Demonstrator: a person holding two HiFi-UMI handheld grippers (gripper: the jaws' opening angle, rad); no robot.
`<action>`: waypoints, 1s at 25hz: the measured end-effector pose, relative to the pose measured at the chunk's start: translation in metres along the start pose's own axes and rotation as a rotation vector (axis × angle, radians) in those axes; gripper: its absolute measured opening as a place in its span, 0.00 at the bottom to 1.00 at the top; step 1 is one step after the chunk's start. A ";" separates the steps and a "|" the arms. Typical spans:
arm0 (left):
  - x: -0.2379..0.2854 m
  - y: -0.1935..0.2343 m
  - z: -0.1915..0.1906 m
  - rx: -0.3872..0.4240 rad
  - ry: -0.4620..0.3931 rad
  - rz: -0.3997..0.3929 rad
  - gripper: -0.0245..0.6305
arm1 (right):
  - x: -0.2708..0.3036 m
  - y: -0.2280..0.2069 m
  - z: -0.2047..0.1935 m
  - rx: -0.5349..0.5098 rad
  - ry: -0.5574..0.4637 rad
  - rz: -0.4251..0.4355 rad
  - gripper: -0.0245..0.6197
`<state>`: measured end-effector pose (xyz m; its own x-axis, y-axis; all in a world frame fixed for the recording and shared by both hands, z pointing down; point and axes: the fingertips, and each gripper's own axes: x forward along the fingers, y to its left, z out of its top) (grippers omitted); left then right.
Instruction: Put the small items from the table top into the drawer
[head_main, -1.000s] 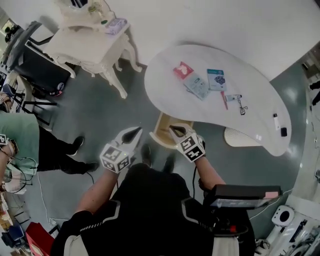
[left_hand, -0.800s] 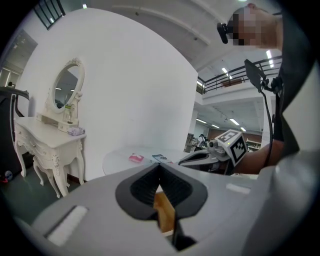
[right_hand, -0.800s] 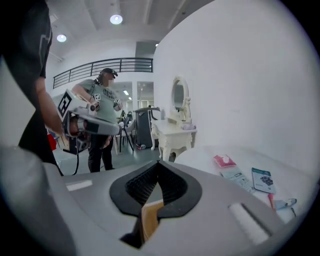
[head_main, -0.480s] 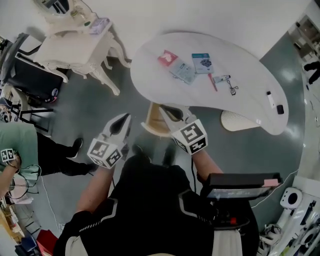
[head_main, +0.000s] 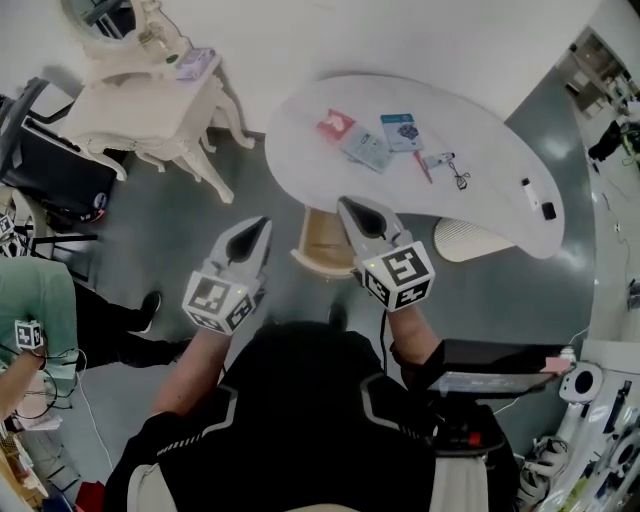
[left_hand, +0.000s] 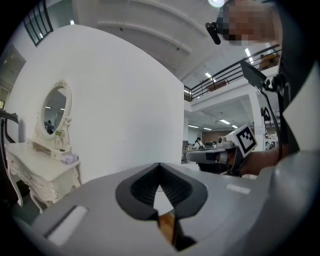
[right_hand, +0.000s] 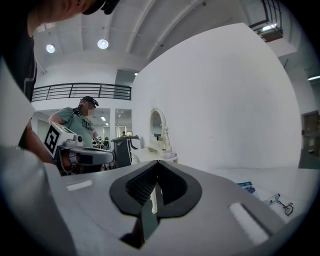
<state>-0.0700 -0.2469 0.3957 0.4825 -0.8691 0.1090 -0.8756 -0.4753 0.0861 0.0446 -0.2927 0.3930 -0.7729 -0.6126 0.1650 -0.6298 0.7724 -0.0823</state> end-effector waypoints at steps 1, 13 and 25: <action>-0.002 0.004 0.003 0.020 -0.005 0.003 0.04 | -0.001 0.002 0.004 0.010 -0.011 -0.014 0.04; -0.033 0.030 0.018 0.080 -0.052 0.022 0.04 | 0.001 0.023 0.021 0.040 -0.055 -0.125 0.04; -0.042 0.035 0.024 0.057 -0.069 0.039 0.04 | -0.001 0.038 0.021 0.063 -0.081 -0.157 0.04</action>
<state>-0.1213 -0.2298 0.3707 0.4471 -0.8935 0.0428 -0.8945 -0.4463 0.0263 0.0203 -0.2665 0.3687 -0.6669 -0.7383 0.1010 -0.7448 0.6558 -0.1237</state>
